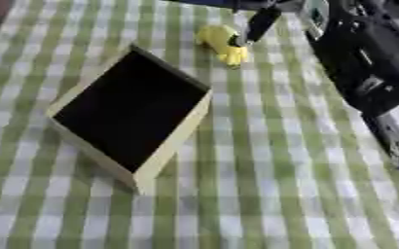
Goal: Pick up objects on the table and place them in the box.
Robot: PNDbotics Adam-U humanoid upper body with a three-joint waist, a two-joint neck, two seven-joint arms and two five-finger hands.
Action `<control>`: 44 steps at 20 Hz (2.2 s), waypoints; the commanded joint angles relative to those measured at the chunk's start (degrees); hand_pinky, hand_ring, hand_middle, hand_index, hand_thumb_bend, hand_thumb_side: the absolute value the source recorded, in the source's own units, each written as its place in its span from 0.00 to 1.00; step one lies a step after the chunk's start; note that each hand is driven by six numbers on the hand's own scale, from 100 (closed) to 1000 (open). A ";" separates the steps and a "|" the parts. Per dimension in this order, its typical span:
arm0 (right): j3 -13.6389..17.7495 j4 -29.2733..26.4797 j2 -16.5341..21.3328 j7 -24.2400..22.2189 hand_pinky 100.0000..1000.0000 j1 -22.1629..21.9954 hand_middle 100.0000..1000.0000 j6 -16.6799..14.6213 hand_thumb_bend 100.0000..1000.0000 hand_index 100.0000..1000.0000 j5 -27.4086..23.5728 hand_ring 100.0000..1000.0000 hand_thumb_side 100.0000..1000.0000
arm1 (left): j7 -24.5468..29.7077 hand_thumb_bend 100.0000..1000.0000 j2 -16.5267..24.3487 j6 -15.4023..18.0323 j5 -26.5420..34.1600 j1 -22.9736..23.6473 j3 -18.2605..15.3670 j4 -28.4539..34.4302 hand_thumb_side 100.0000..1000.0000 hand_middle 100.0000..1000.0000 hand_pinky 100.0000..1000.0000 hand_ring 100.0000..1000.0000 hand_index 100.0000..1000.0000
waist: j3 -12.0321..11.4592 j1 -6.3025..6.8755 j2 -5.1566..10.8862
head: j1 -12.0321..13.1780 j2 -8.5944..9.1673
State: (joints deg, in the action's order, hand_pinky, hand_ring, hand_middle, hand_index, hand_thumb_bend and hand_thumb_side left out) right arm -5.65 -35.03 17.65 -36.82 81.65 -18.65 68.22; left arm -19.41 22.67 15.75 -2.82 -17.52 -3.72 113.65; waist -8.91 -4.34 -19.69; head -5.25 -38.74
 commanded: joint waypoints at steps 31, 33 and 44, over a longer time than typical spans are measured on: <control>1.33 1.02 -0.04 3.57 0.85 -0.40 0.76 3.93 0.27 0.99 1.93 0.88 0.43 | 0.69 0.31 0.04 0.17 0.12 -0.69 0.14 0.94 0.56 0.62 0.48 0.54 0.77 | -2.01 0.20 -0.09 | -1.75 1.50; 1.33 1.32 -0.18 3.81 0.84 -0.58 0.75 4.11 0.26 0.98 2.38 0.88 0.43 | 0.70 0.31 0.05 0.15 0.14 -0.75 0.16 0.94 0.56 0.62 0.48 0.54 0.77 | -2.11 0.22 -0.16 | -1.69 1.56; 1.26 2.34 -1.22 5.67 0.74 -1.18 0.60 4.85 0.01 0.85 1.14 0.77 0.42 | 1.00 0.31 -0.10 0.14 0.40 -1.00 0.27 0.94 0.56 0.62 0.49 0.54 0.77 | -2.06 0.30 -0.04 | -1.90 1.74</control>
State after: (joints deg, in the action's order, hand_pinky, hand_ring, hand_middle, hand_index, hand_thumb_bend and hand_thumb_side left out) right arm -4.53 -32.52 15.96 -31.54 79.58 -13.89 69.83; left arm -18.68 22.17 15.87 -2.74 -17.98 -3.37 113.65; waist -10.97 -4.51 -20.99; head -7.03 -37.67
